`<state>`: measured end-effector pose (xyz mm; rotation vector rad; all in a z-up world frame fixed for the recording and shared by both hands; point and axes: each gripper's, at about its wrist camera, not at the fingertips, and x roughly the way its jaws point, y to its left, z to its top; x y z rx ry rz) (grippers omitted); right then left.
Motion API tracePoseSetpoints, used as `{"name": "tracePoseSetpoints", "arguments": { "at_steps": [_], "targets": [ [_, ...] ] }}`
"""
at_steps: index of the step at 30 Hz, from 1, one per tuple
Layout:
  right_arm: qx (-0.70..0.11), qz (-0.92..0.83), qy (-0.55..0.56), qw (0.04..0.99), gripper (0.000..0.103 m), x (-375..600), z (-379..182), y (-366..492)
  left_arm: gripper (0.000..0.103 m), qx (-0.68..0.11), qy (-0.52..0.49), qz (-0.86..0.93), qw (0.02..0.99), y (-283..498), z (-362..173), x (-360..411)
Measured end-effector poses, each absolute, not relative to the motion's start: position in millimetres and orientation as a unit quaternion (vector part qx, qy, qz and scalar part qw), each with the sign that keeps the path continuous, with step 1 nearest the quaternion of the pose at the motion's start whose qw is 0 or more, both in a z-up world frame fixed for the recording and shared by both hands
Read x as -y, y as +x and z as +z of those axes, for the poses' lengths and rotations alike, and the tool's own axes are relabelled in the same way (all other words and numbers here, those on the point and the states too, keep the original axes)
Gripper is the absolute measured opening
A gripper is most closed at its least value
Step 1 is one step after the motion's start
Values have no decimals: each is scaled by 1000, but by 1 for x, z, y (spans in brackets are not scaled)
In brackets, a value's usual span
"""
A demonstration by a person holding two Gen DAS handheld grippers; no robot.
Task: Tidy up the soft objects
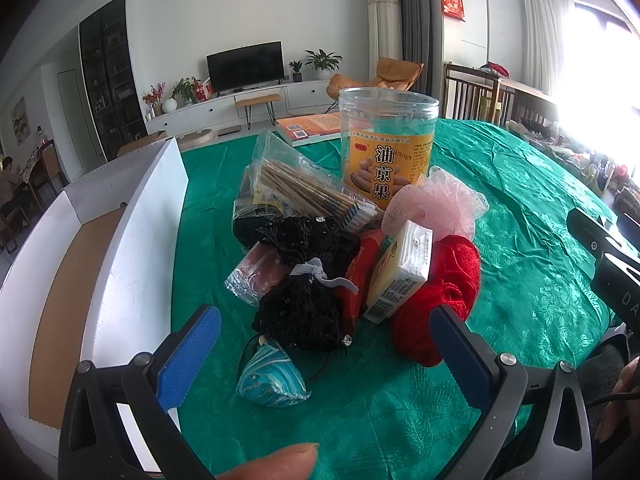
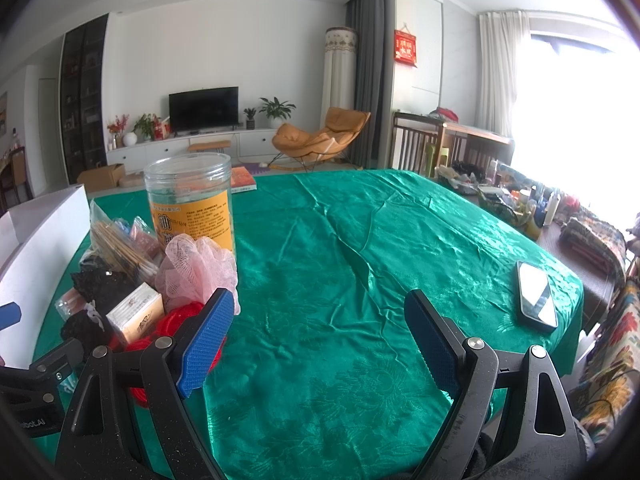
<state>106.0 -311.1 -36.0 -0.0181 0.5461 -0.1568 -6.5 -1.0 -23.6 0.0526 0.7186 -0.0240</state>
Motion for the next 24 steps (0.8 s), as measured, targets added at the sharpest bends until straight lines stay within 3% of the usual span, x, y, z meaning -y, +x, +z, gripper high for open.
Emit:
{"name": "tracePoseSetpoints", "arguments": {
  "at_steps": [24],
  "targets": [
    [-271,-77,-8,960,89,311,-36,106,103,-363,33,-11,931,-3,-28,2]
  ]
}}
